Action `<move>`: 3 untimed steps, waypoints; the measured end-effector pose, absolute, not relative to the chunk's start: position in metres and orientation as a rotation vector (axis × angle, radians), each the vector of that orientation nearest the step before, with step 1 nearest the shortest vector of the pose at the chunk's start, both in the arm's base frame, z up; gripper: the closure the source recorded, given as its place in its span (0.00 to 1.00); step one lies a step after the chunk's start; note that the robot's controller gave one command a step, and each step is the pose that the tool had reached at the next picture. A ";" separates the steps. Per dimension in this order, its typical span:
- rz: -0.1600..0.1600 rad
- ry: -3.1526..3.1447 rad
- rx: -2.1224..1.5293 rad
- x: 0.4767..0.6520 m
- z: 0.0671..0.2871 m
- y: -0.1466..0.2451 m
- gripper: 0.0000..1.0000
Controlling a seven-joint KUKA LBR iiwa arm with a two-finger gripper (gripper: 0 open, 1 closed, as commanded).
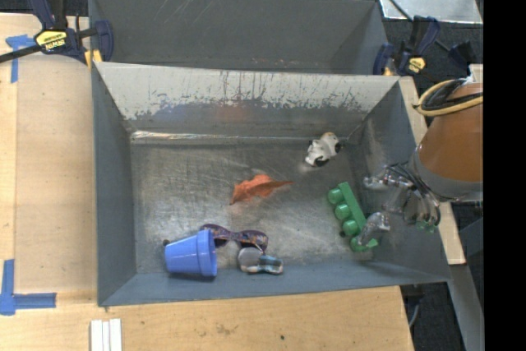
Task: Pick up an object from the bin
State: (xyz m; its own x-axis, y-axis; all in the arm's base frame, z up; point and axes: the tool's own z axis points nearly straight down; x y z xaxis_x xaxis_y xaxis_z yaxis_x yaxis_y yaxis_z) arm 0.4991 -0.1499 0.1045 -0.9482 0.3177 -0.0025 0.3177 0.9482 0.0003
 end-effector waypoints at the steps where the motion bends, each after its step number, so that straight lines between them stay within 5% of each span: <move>1: 0.009 3.094 0.603 0.513 0.080 -0.151 0.00; 2: 0.002 3.019 0.842 0.491 0.084 -0.143 1.00; 3: 0.002 3.019 0.841 0.491 0.084 -0.143 1.00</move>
Offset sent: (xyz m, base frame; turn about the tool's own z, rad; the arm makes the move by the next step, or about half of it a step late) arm -0.0137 0.0115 -0.0345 0.2210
